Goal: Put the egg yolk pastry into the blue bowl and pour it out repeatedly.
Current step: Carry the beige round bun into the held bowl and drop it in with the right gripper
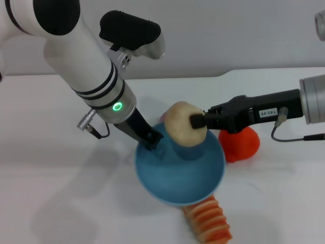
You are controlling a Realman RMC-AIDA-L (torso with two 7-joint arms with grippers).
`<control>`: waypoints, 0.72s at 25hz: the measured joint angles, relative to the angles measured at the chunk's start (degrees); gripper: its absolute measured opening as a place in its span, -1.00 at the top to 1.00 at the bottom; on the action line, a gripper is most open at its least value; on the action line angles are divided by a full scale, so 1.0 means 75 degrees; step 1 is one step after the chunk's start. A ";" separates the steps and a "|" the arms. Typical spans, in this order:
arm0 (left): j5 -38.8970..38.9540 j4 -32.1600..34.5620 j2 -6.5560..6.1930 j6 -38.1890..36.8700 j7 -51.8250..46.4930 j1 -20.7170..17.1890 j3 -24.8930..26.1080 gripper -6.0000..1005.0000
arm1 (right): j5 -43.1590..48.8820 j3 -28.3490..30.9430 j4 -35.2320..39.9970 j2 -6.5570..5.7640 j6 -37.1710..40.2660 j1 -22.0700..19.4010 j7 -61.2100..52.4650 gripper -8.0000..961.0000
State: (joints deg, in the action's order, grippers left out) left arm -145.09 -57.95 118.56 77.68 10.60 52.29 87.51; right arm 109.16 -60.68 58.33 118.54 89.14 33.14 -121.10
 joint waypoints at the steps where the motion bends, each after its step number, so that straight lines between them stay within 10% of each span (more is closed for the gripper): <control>1: 0.0034 -0.0021 0.0000 -0.0015 -0.0003 0.0000 0.0003 0.99 | -0.0001 -0.0031 -0.0041 0.0000 -0.0001 0.0007 -0.0009 0.92; 12: 0.0277 -0.0317 -0.0020 -0.0033 0.0032 -0.0008 -0.0013 0.99 | 0.0356 -0.0052 -0.0379 -0.0027 -0.0025 0.0129 -0.0058 0.86; 18: 0.0299 -0.0406 -0.0026 -0.0013 0.0046 -0.0019 -0.0018 0.99 | 0.0405 -0.0024 -0.0371 -0.0043 0.0008 0.0180 -0.0064 0.40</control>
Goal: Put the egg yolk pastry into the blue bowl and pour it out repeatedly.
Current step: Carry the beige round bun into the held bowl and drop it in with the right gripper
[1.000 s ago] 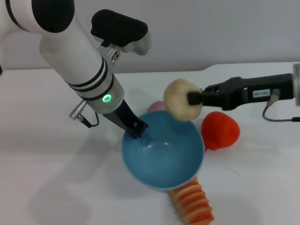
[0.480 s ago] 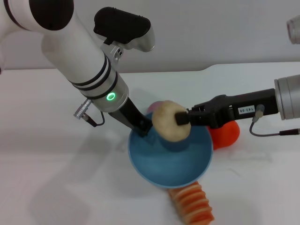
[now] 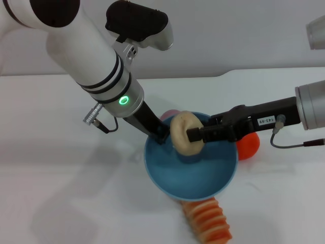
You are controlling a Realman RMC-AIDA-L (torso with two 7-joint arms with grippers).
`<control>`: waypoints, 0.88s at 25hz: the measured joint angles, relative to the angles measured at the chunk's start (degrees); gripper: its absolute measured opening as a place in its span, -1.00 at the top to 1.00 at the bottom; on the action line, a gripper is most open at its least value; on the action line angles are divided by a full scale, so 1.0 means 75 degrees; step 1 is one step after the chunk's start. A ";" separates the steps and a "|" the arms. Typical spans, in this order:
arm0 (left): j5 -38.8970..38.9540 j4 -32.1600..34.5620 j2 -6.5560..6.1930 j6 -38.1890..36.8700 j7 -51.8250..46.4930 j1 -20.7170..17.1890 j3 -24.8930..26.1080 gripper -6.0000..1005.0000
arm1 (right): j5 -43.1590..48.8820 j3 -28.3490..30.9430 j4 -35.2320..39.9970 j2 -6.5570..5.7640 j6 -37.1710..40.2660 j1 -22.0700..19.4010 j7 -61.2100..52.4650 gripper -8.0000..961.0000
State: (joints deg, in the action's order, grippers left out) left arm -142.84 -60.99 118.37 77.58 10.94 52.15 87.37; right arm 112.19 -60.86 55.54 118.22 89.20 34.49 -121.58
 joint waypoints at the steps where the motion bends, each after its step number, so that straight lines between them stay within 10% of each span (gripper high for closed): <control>1: 0.0001 0.0000 0.0000 0.0001 -0.0001 0.0000 -0.0001 0.99 | 0.0001 0.0021 0.0007 -0.0007 0.0010 0.0003 -0.0001 0.36; 22: 0.0016 0.0057 0.0007 -0.0085 -0.0035 0.0040 0.0055 0.99 | 0.0176 -0.0050 -0.0055 -0.0048 0.0201 0.0082 -0.0439 0.21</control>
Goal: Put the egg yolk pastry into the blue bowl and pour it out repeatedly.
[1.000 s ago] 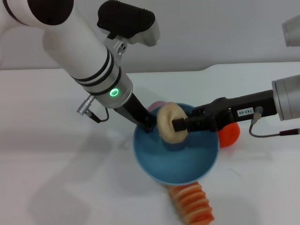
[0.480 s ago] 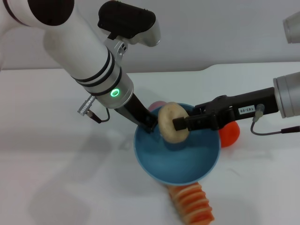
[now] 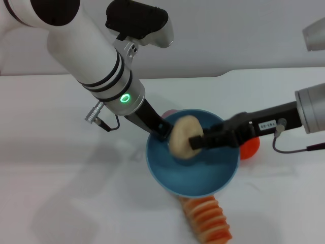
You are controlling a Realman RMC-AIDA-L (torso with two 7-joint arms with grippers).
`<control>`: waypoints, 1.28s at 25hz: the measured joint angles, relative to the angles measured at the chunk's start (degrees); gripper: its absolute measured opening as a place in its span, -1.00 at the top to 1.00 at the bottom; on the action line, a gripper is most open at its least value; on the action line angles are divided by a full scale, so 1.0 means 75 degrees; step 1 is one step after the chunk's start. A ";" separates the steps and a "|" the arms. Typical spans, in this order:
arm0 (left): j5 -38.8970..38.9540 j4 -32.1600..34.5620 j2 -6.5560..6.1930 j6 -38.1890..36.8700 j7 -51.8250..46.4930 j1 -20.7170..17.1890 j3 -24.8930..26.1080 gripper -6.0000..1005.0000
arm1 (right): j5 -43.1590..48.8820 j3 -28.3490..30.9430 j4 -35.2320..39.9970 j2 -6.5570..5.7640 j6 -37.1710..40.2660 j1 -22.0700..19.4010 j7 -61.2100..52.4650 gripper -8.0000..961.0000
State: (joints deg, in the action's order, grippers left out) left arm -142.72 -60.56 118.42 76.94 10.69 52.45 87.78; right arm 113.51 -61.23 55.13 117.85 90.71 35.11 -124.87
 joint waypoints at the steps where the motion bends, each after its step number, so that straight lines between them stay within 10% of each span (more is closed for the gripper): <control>1: 0.0001 0.0000 0.0000 0.0002 -0.0001 0.0001 0.0001 0.99 | 0.0145 0.0004 0.0030 -0.0014 0.0018 0.0009 -0.0108 0.21; 19: -0.0083 -0.0035 -0.0041 -0.0314 0.0062 -0.0300 -0.0047 0.99 | -0.0905 0.2019 0.1033 -0.0100 0.0515 -0.0605 -0.0730 0.21; 32: -0.0442 -0.0396 -0.0024 -0.4476 0.0483 -0.1460 -0.1437 0.99 | -0.1153 0.5926 -0.2001 -0.0146 -0.0260 -0.2068 0.1835 0.21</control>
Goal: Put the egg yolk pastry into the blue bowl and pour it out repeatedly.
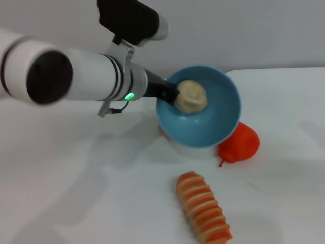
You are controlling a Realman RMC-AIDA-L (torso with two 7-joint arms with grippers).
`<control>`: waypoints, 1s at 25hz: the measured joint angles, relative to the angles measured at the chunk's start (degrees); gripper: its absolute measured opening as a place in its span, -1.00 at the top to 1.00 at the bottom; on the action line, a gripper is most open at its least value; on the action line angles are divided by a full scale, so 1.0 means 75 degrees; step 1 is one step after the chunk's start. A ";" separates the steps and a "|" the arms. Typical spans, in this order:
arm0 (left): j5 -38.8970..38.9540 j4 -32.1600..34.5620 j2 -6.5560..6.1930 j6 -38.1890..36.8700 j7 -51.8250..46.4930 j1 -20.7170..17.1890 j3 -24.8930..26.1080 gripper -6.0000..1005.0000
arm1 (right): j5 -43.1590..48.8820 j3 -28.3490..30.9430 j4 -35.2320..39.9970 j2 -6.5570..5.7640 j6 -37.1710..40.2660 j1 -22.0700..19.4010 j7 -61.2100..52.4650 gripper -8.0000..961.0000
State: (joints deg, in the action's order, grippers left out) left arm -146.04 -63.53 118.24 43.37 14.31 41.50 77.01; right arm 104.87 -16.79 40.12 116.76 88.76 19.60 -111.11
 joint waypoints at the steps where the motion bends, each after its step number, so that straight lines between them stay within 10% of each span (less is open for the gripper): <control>1: -0.0114 -0.0004 0.0005 -0.0414 -0.0001 -0.0068 -0.0189 0.99 | -0.0001 0.0143 -0.0152 0.0000 -0.0084 -0.0117 0.0104 0.21; 16: -0.2533 0.0224 0.0077 -0.4354 -0.0362 -0.0992 -0.1865 0.99 | -0.0003 0.1321 -0.0809 0.0034 -0.0724 -0.1060 0.0287 0.21; 25: -0.2575 0.0590 0.0103 -0.6421 0.1714 -0.1384 -0.2328 0.99 | -0.0003 0.1346 -0.0925 0.0036 -0.0805 -0.0941 0.0291 0.20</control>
State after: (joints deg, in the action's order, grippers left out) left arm -165.35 -59.11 119.02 -4.79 27.16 31.12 59.55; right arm 104.85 -6.69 33.19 117.03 82.72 12.54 -108.93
